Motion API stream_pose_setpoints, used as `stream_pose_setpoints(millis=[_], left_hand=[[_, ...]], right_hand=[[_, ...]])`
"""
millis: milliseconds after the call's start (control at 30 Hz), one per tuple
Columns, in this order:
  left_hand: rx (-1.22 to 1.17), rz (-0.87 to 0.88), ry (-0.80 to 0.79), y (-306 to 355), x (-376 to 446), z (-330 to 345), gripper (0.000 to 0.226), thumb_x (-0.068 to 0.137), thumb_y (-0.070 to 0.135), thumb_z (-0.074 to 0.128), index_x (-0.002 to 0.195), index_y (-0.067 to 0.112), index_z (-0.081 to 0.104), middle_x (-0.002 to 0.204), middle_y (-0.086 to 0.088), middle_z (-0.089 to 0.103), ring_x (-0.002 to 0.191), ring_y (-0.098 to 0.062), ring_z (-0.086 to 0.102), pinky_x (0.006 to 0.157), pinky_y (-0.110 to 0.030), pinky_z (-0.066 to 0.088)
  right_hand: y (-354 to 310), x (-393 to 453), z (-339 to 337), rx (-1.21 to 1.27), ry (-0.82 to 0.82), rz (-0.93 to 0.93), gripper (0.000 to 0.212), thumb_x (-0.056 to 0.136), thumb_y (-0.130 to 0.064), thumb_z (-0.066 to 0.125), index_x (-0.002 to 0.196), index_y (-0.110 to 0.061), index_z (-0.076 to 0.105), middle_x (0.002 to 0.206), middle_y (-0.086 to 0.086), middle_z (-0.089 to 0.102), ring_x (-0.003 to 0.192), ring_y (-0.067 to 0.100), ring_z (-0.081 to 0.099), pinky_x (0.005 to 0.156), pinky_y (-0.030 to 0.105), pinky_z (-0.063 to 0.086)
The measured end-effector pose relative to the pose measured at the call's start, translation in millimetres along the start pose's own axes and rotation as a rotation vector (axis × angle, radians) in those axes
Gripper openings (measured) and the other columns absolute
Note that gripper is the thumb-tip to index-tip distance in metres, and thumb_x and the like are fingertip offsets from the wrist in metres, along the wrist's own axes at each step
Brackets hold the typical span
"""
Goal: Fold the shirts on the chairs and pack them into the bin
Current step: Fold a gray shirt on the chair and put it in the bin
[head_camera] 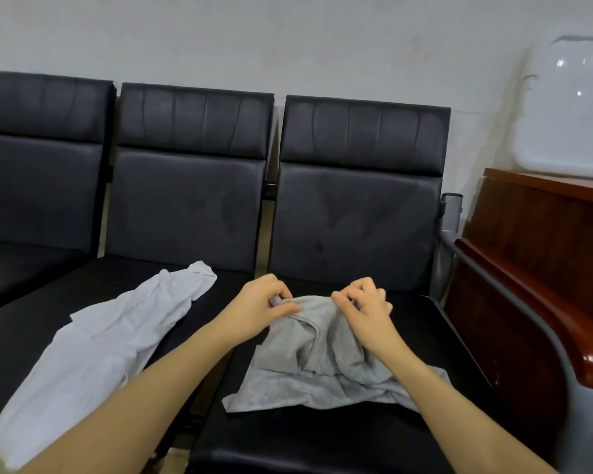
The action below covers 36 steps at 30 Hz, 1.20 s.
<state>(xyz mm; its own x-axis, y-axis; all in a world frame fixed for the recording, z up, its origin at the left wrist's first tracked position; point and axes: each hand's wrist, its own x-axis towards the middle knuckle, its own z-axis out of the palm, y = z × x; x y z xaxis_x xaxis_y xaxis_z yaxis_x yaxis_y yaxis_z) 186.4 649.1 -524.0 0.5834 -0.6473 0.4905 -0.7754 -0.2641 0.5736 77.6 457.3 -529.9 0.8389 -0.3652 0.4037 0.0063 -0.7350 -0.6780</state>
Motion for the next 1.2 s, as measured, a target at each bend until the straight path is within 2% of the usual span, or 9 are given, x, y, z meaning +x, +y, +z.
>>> stream_pose_setpoints(millis=[167, 267, 367, 467, 533, 733, 867, 967, 1200], left_hand=[[0.010, -0.037, -0.117, -11, -14, 13, 0.011, 0.087, 0.029, 0.066, 0.083, 0.019, 0.063, 0.098, 0.012, 0.053, 0.090, -0.002, 0.054, 0.082, -0.017, 0.045], [-0.004, -0.069, -0.153, -13, -19, 19, 0.006, 0.094, 0.021, 0.056, 0.097, 0.020, 0.061, 0.095, 0.012, 0.058, 0.088, -0.001, 0.055, 0.079, -0.018, 0.046], [-0.047, -0.127, -0.129, -13, -17, 24, 0.015, 0.100, 0.016, 0.042, 0.108, 0.021, 0.053, 0.106, 0.011, 0.054, 0.096, -0.003, 0.054, 0.080, -0.016, 0.045], [0.069, -0.069, -0.142, -14, -13, 26, 0.023, 0.101, 0.019, 0.036, 0.121, 0.022, 0.047, 0.115, 0.010, 0.046, 0.105, -0.006, 0.047, 0.090, -0.018, 0.038], [0.194, -0.012, -0.126, -18, -8, 21, 0.022, 0.100, 0.025, 0.041, 0.120, 0.024, 0.050, 0.109, 0.010, 0.043, 0.102, -0.007, 0.042, 0.092, -0.023, 0.033], [0.231, -0.003, 0.202, -28, 10, -1, 0.010, 0.092, 0.017, 0.058, 0.088, 0.012, 0.066, 0.084, 0.008, 0.043, 0.083, -0.011, 0.046, 0.078, -0.027, 0.042], [0.309, -0.040, 0.357, -21, 17, -10, 0.011, 0.091, 0.014, 0.061, 0.087, 0.006, 0.067, 0.087, -0.001, 0.046, 0.081, -0.020, 0.049, 0.075, -0.034, 0.043], [0.364, -0.059, 0.456, -11, 21, -14, 0.010, 0.091, 0.013, 0.061, 0.087, 0.005, 0.066, 0.087, -0.002, 0.045, 0.079, -0.020, 0.046, 0.072, -0.032, 0.035], [0.448, 0.002, 0.595, 27, 26, -35, 0.005, 0.086, 0.009, 0.066, 0.083, 0.006, 0.068, 0.084, -0.009, 0.051, 0.075, -0.027, 0.047, 0.064, -0.037, 0.033]], right_hand=[[21, -3, 10, -0.170, -0.016, 0.025, 0.029, 0.092, -0.043, 0.055, 0.076, -0.021, 0.063, 0.093, -0.015, 0.039, 0.098, 0.015, 0.035, 0.074, 0.011, 0.020], [26, -4, 16, -0.203, -0.002, 0.027, 0.030, 0.093, -0.044, 0.054, 0.077, -0.021, 0.064, 0.093, -0.016, 0.039, 0.098, 0.016, 0.036, 0.073, 0.012, 0.021], [28, -3, 16, -0.210, -0.019, 0.007, 0.029, 0.093, -0.045, 0.053, 0.077, -0.023, 0.064, 0.092, -0.016, 0.039, 0.098, 0.014, 0.035, 0.073, 0.014, 0.022], [30, -4, 10, -0.250, -0.057, -0.077, 0.024, 0.092, -0.044, 0.055, 0.083, -0.025, 0.066, 0.092, -0.017, 0.037, 0.095, 0.011, 0.033, 0.076, 0.024, 0.022], [32, -4, 1, -0.288, -0.044, -0.121, 0.018, 0.091, -0.043, 0.056, 0.087, -0.028, 0.065, 0.093, -0.017, 0.037, 0.094, 0.009, 0.032, 0.079, 0.025, 0.020], [40, -2, -45, -0.444, -0.003, -0.139, 0.017, 0.088, -0.031, 0.063, 0.104, -0.026, 0.063, 0.102, -0.009, 0.035, 0.094, 0.012, 0.031, 0.077, 0.026, 0.018], [40, -4, -73, -0.547, 0.046, -0.067, 0.025, 0.089, -0.033, 0.060, 0.113, -0.026, 0.057, 0.107, -0.008, 0.034, 0.098, 0.012, 0.030, 0.081, 0.026, 0.020], [38, -5, -88, -0.580, 0.120, -0.028, 0.018, 0.092, -0.030, 0.057, 0.108, -0.022, 0.062, 0.103, -0.009, 0.040, 0.098, 0.014, 0.033, 0.079, 0.027, 0.020], [5, -15, -130, -0.410, 0.404, -0.077, 0.012, 0.089, -0.025, 0.065, 0.097, -0.020, 0.073, 0.095, -0.003, 0.059, 0.102, 0.029, 0.045, 0.075, 0.031, 0.019]])
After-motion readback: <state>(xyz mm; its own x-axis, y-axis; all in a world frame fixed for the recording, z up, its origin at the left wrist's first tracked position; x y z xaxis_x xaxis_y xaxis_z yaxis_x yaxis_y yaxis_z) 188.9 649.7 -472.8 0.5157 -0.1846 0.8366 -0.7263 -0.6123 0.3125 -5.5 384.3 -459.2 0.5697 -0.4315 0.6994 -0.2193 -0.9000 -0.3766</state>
